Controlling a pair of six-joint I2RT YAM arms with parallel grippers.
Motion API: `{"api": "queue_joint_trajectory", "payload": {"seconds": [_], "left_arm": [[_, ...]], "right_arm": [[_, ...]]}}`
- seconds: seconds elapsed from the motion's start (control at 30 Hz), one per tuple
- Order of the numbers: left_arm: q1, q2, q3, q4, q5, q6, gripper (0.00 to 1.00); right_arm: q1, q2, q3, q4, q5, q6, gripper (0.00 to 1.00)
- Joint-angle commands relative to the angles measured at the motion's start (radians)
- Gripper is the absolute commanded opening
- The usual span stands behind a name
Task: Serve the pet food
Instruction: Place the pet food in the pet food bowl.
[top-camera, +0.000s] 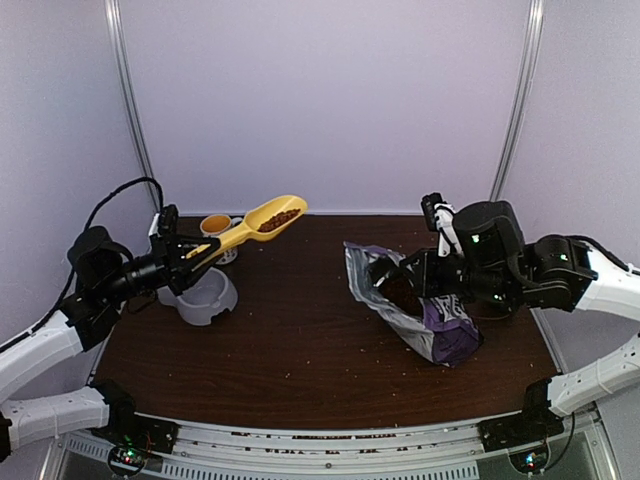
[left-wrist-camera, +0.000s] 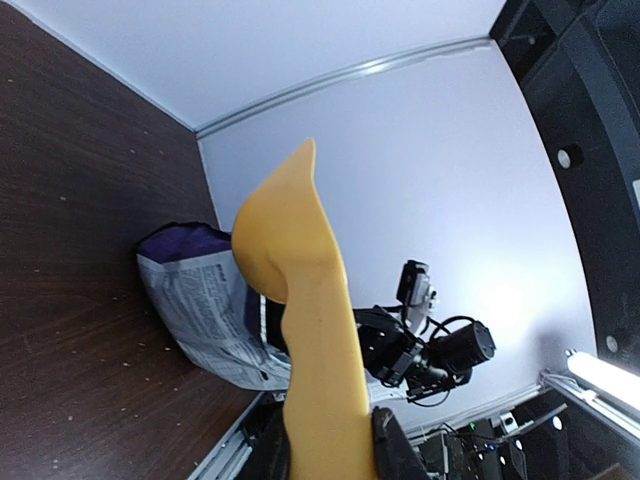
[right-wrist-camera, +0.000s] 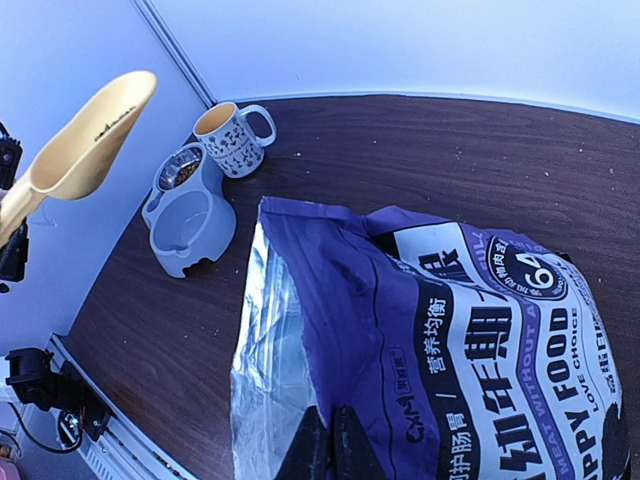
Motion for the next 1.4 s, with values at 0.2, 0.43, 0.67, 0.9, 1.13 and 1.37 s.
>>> {"api": "queue_joint_trajectory", "payload": {"seconds": [0.2,0.43,0.67,0.9,1.13,1.37], "left_arm": [[0.356,-0.176,-0.105,-0.232,0.141,0.077,0.00],[0.562,-0.224,-0.233,-0.194,0.202,0.066,0.00],[0.737,-0.242,-0.302,-0.264,0.262,0.143,0.00],[0.839,-0.287,-0.298,-0.419,0.256,0.278,0.00],[0.846,-0.344,-0.286,-0.555,0.208,0.341,0.00],[0.846,-0.367,-0.209,-0.749,0.135,0.462,0.00]], "right_arm": [[-0.004,-0.015,0.039,0.021,0.035,-0.018,0.00],[-0.005,-0.014,0.041,0.019,0.036,-0.020,0.00],[-0.009,-0.015,0.040,0.014,0.039,-0.025,0.00],[-0.017,-0.027,0.036,0.010,0.041,-0.031,0.00],[-0.021,-0.023,0.029,0.022,0.029,-0.030,0.00],[-0.023,-0.013,0.033,0.028,0.019,-0.033,0.00]]}}
